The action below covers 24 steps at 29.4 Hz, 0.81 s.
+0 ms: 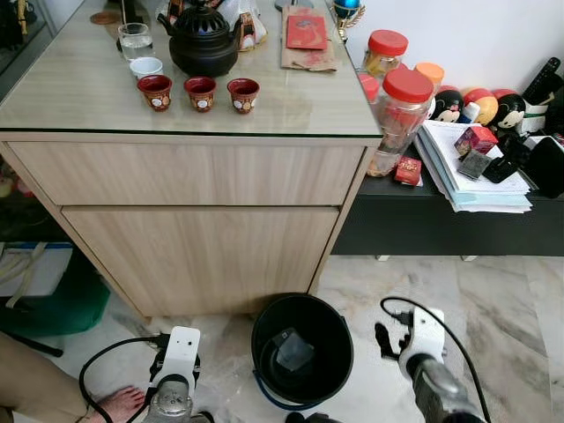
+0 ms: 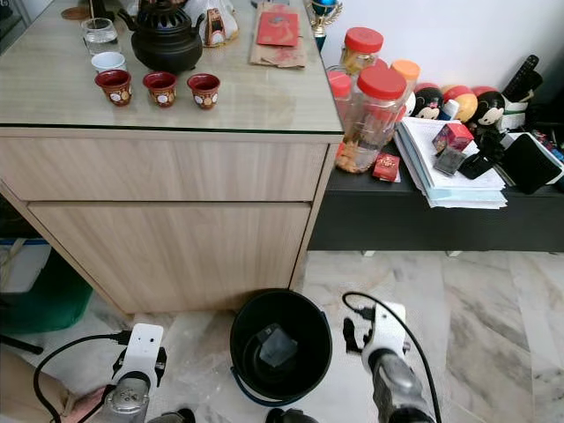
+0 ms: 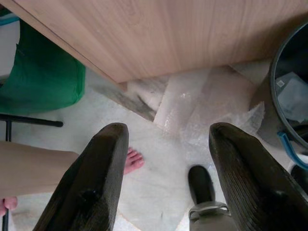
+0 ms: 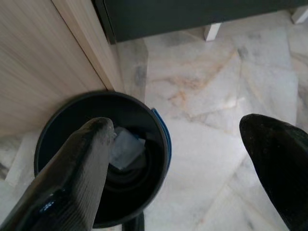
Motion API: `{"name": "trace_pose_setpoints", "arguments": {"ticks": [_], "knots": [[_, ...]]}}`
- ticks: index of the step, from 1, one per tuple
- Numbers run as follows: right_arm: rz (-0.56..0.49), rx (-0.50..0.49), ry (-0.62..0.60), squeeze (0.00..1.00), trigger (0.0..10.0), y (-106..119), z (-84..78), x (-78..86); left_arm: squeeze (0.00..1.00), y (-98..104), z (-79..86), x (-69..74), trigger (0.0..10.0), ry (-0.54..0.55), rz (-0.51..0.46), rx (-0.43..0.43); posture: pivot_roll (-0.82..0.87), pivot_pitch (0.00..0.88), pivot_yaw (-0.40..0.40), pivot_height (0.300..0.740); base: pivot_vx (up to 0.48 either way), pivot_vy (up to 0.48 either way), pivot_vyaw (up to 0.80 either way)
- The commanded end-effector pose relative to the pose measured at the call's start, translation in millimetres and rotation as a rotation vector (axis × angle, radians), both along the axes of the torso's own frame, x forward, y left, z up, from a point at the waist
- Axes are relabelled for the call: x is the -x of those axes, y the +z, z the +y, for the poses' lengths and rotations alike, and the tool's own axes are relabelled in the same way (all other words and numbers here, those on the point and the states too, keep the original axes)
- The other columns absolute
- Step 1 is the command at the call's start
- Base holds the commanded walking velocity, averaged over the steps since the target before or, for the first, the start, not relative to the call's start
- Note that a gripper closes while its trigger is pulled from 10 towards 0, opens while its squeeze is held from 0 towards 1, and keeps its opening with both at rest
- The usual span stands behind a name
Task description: Picking trash to rubbish bin
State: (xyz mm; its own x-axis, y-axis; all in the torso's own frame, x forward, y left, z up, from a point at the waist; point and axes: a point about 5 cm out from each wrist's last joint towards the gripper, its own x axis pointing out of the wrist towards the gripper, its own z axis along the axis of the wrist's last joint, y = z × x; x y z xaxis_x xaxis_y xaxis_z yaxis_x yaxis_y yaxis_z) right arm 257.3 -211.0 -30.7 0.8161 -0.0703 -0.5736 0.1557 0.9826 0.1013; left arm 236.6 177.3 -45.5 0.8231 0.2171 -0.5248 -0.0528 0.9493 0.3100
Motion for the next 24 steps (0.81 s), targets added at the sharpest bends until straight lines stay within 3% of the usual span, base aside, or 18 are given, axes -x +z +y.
{"name": "trace_pose_setpoints", "arguments": {"ticks": [1, 20, 24], "knots": [[0.011, 0.002, -0.022, 0.0, 10.0, -3, -5.6, 5.0, 0.0, -2, -1.4, 2.7, 10.0, 0.009, 0.001, 0.003, 0.07, 0.164, -0.128, 0.74, 0.0, 0.0, 0.0], [0.037, -0.009, -0.018, 0.0, 10.0, -7, -4.5, 9.9, 0.0, -14, -4.3, 18.4, 10.0, 0.009, 0.073, 0.015, 0.07, 0.153, -0.138, 0.74, 0.0, 0.0, 0.0], [0.047, -0.007, -0.024, 0.0, 10.0, -9, -6.8, 13.3, 0.0, 5, -5.2, -1.1, 10.0, 0.019, -0.084, 0.034, 0.06, 0.143, -0.136, 0.74, 0.0, 0.0, 0.0]]}}
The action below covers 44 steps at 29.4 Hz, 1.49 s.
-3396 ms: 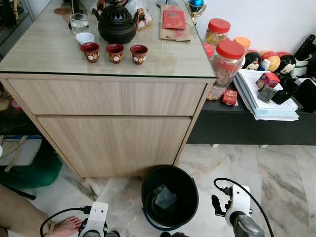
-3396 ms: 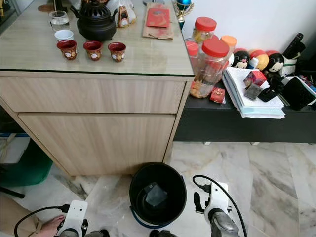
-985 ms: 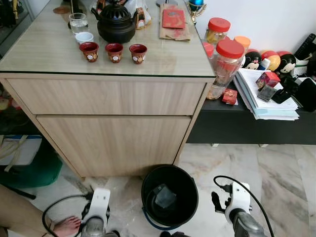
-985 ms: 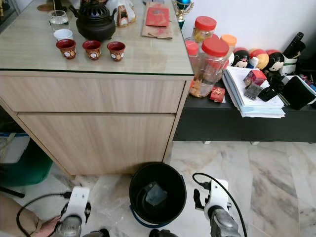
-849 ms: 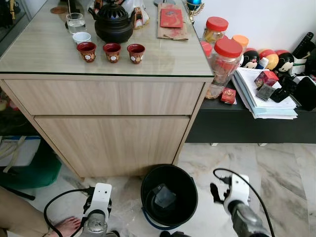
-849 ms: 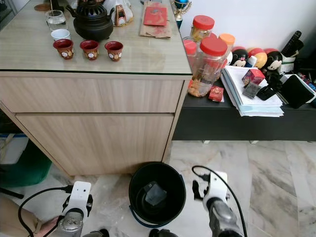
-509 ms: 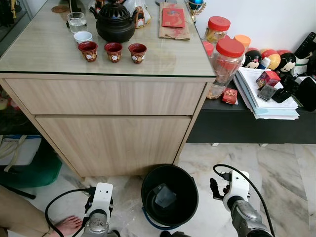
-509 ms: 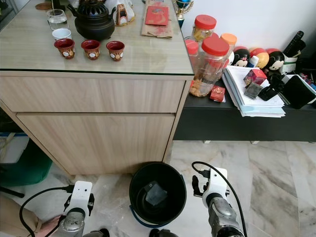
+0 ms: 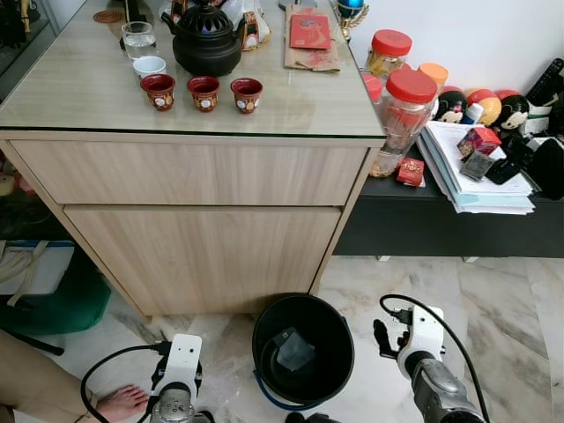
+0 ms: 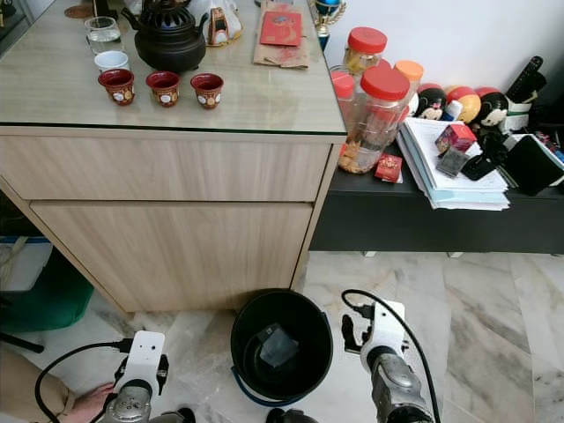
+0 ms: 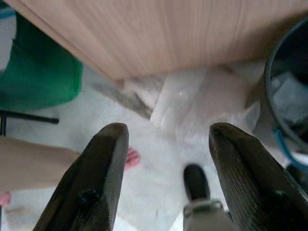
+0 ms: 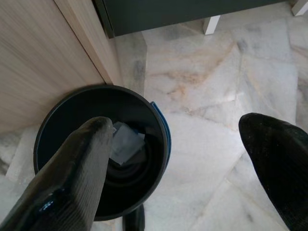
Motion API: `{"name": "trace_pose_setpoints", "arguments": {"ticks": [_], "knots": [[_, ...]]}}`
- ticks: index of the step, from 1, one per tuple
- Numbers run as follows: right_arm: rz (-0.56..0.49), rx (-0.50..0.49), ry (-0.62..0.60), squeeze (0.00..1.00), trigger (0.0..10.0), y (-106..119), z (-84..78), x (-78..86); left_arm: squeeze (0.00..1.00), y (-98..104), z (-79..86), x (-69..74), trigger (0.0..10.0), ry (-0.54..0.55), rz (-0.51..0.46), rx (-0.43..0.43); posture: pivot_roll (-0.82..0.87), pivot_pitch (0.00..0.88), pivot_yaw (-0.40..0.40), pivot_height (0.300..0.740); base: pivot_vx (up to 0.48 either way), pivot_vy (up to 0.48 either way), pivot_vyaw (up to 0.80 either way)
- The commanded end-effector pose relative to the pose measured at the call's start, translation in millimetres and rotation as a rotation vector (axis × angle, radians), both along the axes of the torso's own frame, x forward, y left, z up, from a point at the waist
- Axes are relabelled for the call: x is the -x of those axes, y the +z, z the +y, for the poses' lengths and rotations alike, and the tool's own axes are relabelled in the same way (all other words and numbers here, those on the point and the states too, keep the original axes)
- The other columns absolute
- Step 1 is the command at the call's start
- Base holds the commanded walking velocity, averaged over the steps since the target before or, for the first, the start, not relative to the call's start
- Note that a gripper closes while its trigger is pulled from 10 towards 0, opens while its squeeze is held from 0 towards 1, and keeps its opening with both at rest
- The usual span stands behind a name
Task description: Picking trash to rubbish bin
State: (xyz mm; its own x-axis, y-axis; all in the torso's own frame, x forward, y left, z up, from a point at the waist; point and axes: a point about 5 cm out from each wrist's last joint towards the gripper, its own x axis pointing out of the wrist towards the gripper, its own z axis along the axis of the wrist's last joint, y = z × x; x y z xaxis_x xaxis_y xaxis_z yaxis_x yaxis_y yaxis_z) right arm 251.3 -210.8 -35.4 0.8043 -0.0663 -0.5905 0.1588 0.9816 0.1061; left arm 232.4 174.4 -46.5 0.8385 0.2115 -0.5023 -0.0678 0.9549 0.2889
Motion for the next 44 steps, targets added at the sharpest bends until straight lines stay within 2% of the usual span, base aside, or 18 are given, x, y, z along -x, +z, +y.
{"name": "trace_pose_setpoints", "arguments": {"ticks": [1, 6, 23, 44], "knots": [[0.031, 0.003, -0.023, 0.0, 10.0, -4.6, -7.5, 7.9, 0.0, 15.6, -3.7, -14.4, 10.0, 0.007, -0.132, 0.02, 0.06, 0.143, -0.136, 0.74, 0.0, 0.0, 0.0], [0.038, 0.006, -0.022, 0.0, 10.0, -5.5, -7.9, 9.1, 0.0, 22.9, -5.5, -19.9, 10.0, 0.0, -0.193, 0.015, 0.07, 0.138, -0.139, 0.74, 0.0, 0.0, 0.0], [0.042, -0.003, -0.009, 0.0, 10.0, -6.4, -2.3, 8.5, 0.0, 18.2, -6.6, -13.5, 10.0, 0.003, -0.18, 0.02, 0.07, 0.126, -0.14, 0.74, 0.0, 0.0, 0.0], [0.037, -0.011, -0.005, 0.0, 10.0, -5.4, -0.6, 6.6, 0.0, 18.3, -10.3, -14.7, 10.0, 0.0, -0.176, 0.029, 0.07, 0.151, -0.147, 0.74, -0.267, 0.0, 0.0]]}}
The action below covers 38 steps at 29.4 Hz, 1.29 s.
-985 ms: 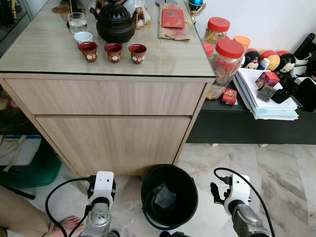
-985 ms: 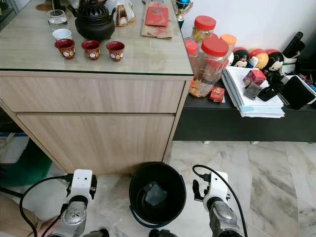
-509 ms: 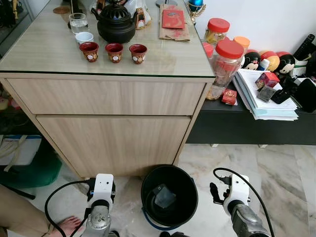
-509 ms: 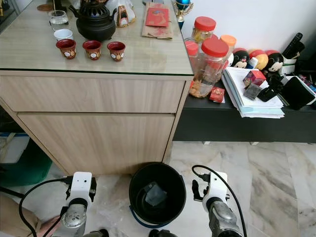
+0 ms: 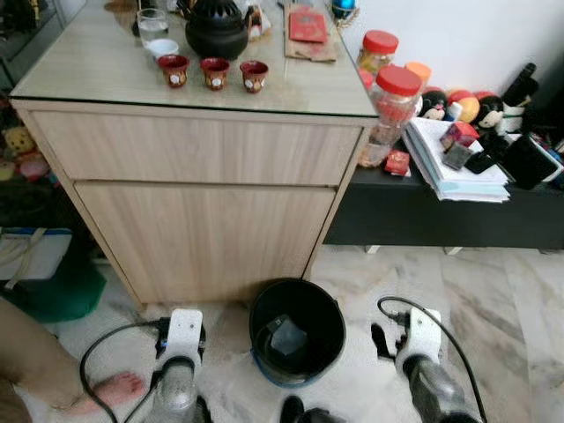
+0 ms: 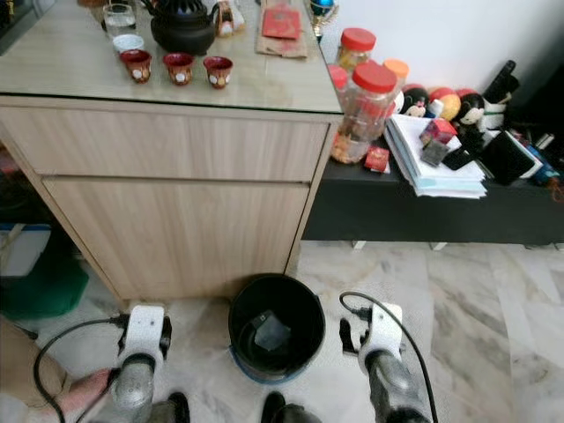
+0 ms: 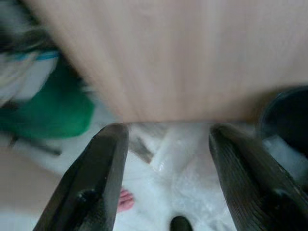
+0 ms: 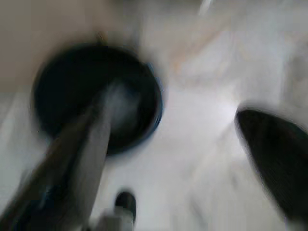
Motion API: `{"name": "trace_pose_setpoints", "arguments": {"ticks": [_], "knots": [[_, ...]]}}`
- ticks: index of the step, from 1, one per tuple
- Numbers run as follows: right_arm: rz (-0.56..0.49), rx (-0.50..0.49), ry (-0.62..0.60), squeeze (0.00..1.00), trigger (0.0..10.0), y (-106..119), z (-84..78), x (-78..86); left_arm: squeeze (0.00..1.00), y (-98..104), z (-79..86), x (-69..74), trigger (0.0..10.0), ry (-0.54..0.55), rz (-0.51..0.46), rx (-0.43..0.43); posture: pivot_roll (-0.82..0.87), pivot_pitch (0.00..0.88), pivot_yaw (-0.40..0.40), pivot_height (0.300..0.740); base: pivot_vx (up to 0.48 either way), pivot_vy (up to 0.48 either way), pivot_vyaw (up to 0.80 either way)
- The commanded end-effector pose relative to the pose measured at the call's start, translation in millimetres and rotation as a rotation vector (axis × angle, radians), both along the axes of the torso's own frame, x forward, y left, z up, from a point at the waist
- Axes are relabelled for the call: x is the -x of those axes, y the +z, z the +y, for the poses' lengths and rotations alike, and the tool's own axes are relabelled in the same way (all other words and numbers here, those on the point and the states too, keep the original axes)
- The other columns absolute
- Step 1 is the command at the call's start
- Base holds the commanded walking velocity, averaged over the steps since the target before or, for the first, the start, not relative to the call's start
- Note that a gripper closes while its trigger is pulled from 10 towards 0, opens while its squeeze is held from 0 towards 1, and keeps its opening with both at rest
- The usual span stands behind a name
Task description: Picking trash to rubbish bin
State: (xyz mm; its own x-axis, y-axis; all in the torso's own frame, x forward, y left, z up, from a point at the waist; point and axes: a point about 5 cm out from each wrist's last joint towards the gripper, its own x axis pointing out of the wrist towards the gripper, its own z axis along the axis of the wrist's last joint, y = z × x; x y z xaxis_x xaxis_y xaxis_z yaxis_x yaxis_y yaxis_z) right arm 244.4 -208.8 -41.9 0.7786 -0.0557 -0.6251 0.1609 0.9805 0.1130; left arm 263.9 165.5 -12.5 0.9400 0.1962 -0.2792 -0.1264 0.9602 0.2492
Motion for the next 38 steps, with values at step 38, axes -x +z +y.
{"name": "trace_pose_setpoints", "arguments": {"ticks": [38], "knots": [[-0.008, 0.019, -0.018, 0.0, 10.0, 2, -9.8, 1.1, 0.0, -32, -0.7, 30.4, 10.0, 0.005, 0.209, 0.01, 0.04, 0.156, -0.157, 0.74, -0.162, 0.0, 0.0]]}}
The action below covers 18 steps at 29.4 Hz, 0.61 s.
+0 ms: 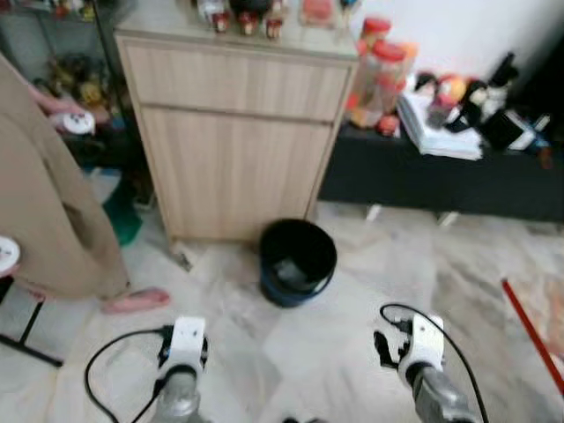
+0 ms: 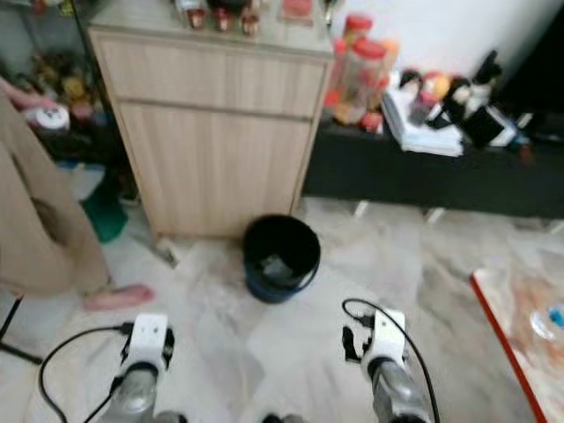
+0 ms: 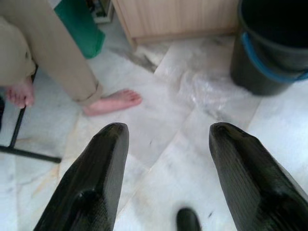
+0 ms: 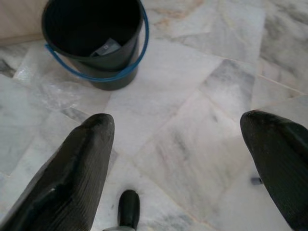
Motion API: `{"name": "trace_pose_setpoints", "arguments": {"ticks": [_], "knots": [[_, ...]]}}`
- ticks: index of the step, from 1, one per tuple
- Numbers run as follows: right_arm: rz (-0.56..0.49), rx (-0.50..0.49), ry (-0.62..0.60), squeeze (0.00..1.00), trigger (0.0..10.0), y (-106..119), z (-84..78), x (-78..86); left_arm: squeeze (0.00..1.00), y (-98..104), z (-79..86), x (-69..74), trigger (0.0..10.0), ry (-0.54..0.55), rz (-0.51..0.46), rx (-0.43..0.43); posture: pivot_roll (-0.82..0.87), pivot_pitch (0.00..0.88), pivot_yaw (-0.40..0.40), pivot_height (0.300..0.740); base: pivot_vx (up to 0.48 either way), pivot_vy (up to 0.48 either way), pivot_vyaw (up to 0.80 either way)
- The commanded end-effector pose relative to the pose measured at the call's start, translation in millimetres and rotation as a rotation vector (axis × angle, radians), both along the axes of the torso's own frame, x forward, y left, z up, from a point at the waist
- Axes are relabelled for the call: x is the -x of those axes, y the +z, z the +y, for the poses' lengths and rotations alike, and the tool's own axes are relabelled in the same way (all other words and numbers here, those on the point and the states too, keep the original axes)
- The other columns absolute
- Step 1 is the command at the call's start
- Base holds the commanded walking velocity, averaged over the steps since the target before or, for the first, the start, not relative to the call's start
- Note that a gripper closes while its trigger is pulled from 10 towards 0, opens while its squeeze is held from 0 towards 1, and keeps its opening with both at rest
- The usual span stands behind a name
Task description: Picking trash to rubbish bin
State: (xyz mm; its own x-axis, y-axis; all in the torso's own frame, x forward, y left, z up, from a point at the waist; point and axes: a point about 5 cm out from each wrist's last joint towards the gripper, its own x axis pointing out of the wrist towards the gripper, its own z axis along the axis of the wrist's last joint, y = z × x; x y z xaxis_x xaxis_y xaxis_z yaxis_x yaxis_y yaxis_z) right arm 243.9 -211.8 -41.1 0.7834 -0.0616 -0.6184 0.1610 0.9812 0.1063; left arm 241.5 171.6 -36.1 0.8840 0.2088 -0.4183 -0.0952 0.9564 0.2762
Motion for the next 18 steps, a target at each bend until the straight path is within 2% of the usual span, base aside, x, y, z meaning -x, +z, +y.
{"name": "trace_pose_setpoints", "arguments": {"ticks": [1, 10, 18], "knots": [[0.0, 0.013, -0.022, 0.0, 10.0, 0.9, -8.6, 1.5, 0.0, -10.5, -5.4, 10.8, 10.0, 0.002, 0.071, 0.02, 0.03, 0.159, -0.155, 0.74, 0.0, 0.0, 0.0], [0.003, 0.022, -0.052, 0.0, 10.0, -0.2, -17.7, 6.8, 0.0, -15.9, -2.8, 18.2, 10.0, 0.007, 0.104, 0.02, 0.02, 0.166, -0.143, 0.74, 0.0, 0.0, 0.0], [0.001, 0.019, -0.064, 0.0, 10.0, -1.2, -17.8, 8.5, 0.0, -14.1, -0.6, 14.9, 10.0, -0.001, 0.104, 0.016, 0.01, 0.166, -0.134, 0.74, 0.0, 0.0, 0.0]]}}
